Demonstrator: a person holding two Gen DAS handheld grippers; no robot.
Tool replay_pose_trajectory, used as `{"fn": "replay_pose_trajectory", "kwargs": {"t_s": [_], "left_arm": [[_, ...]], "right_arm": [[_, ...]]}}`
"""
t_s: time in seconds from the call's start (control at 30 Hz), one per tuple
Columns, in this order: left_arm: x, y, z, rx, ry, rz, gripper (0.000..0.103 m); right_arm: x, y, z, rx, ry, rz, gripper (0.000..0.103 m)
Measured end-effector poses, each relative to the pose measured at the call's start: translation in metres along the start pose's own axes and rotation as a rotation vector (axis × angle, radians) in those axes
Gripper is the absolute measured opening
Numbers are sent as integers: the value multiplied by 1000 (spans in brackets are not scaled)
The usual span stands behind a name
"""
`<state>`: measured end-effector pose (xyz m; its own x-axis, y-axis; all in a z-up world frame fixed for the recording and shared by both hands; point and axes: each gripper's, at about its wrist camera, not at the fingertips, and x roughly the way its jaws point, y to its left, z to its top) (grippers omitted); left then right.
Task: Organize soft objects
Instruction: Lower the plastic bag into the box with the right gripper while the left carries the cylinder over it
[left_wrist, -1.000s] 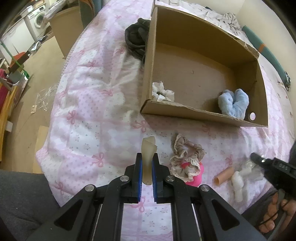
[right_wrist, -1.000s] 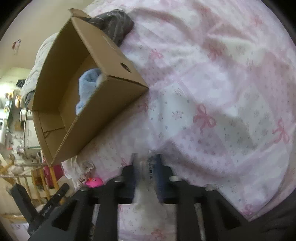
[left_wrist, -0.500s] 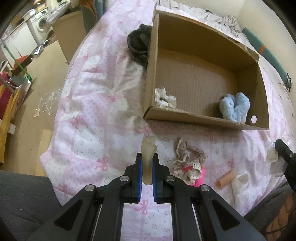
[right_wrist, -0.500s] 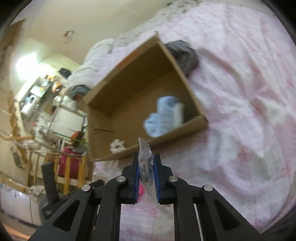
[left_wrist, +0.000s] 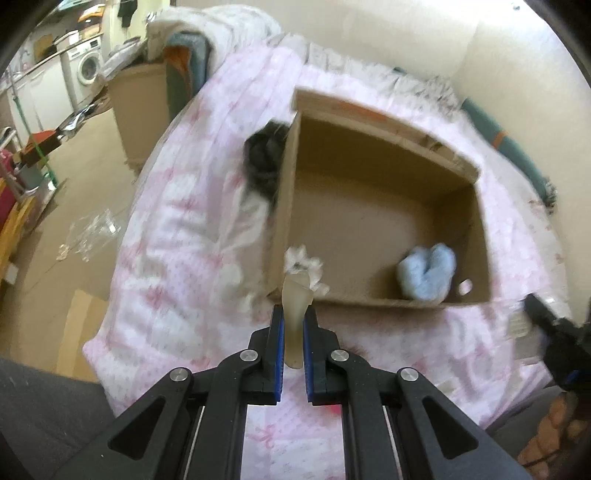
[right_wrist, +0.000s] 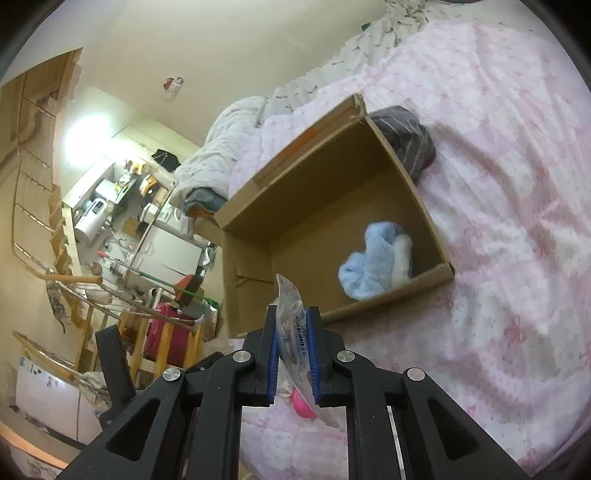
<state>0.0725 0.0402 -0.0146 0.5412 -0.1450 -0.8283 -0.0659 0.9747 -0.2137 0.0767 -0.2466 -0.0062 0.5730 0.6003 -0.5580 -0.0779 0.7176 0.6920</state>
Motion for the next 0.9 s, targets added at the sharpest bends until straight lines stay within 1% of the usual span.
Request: {"fn": "replay_pose_trajectory", "kwargs": {"t_s": [0.07, 0.13, 0.23, 0.33, 0.47, 0.53, 0.7, 0.8, 0.9], "left_arm": [[-8, -6, 9, 16, -24, -40, 8], [-13, -16, 19, 47, -44, -57, 8], [-14, -27, 31, 87, -64, -49, 8], [-7, -35, 43, 113, -57, -31, 8], [10, -44, 57, 133, -43, -7, 8], [18, -50, 62, 152, -46, 3, 8], [46, -62, 64, 209, -72, 9, 8], [64, -64, 59, 205, -42, 11, 8], [74, -64, 53, 207, -24, 27, 8]], "right_arm": [[-1, 3, 5, -18, 1, 2, 15], [-1, 6, 11, -29, 2, 12, 15], [4, 13, 22, -66, 4, 6, 15], [13, 19, 37, -105, 9, -5, 15], [26, 22, 54, -162, 9, -53, 15], [31, 19, 60, -167, 6, -67, 15], [46, -1, 61, -124, 14, -98, 15], [58, -11, 57, -94, 41, -116, 15], [69, -14, 51, -107, 68, -146, 15]]}}
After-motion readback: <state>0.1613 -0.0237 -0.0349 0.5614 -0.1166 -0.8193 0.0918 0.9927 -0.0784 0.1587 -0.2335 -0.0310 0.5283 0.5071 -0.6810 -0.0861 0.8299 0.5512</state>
